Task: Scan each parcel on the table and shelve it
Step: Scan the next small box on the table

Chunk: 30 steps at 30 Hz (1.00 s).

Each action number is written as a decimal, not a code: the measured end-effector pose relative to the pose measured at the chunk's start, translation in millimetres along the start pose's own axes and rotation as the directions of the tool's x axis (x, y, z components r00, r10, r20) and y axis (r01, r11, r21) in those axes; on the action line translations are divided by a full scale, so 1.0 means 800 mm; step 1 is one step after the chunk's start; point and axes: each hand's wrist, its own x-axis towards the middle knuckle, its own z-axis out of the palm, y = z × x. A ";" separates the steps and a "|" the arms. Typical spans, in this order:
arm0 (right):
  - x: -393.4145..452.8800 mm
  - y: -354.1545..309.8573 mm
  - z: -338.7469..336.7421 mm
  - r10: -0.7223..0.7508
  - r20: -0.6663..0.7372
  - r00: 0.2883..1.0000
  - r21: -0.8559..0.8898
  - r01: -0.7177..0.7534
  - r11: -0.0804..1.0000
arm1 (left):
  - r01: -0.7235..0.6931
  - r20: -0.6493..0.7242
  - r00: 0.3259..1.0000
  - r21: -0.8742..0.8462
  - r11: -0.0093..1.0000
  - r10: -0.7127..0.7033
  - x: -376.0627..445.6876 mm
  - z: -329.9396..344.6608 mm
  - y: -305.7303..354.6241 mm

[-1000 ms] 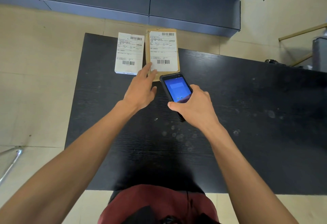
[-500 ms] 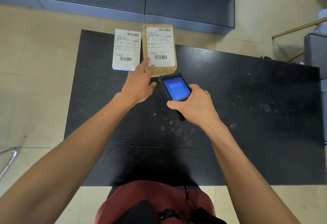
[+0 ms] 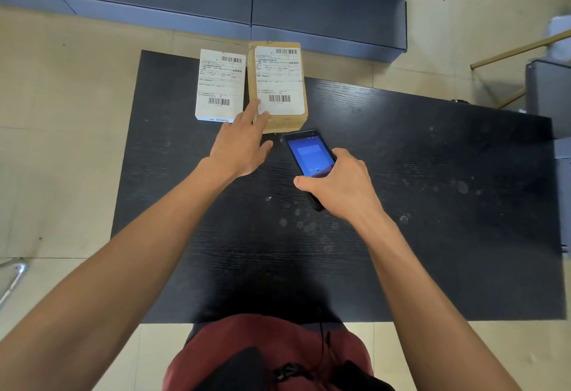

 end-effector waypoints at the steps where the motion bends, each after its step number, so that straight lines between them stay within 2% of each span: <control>1: 0.002 0.004 0.003 0.000 -0.004 1.000 -0.007 0.000 1.000 | -0.001 -0.001 1.000 -0.003 1.000 0.001 0.000 0.000 -0.001; 8: 0.019 0.045 0.047 0.045 -0.037 0.998 -0.127 -0.049 0.991 | 0.021 -0.027 0.999 -0.041 0.999 -0.022 -0.003 0.007 -0.002; 13: 0.032 0.075 0.093 0.086 -0.093 0.992 -0.152 -0.099 0.983 | 0.032 -0.052 0.998 -0.057 0.998 -0.035 -0.001 0.012 -0.001; 19: 0.037 0.092 0.136 0.068 -0.111 0.991 -0.135 -0.083 0.987 | 0.023 -0.083 0.996 -0.063 0.998 -0.028 0.002 0.018 -0.006; 23: 0.041 0.092 0.148 0.067 -0.114 0.991 -0.146 -0.083 0.986 | 0.024 -0.093 0.995 -0.065 0.998 -0.030 0.001 0.021 -0.006; 30: 0.054 0.090 0.151 0.062 -0.097 0.993 -0.278 -0.087 0.957 | 0.022 -0.122 0.992 -0.117 0.993 -0.036 0.002 0.021 -0.010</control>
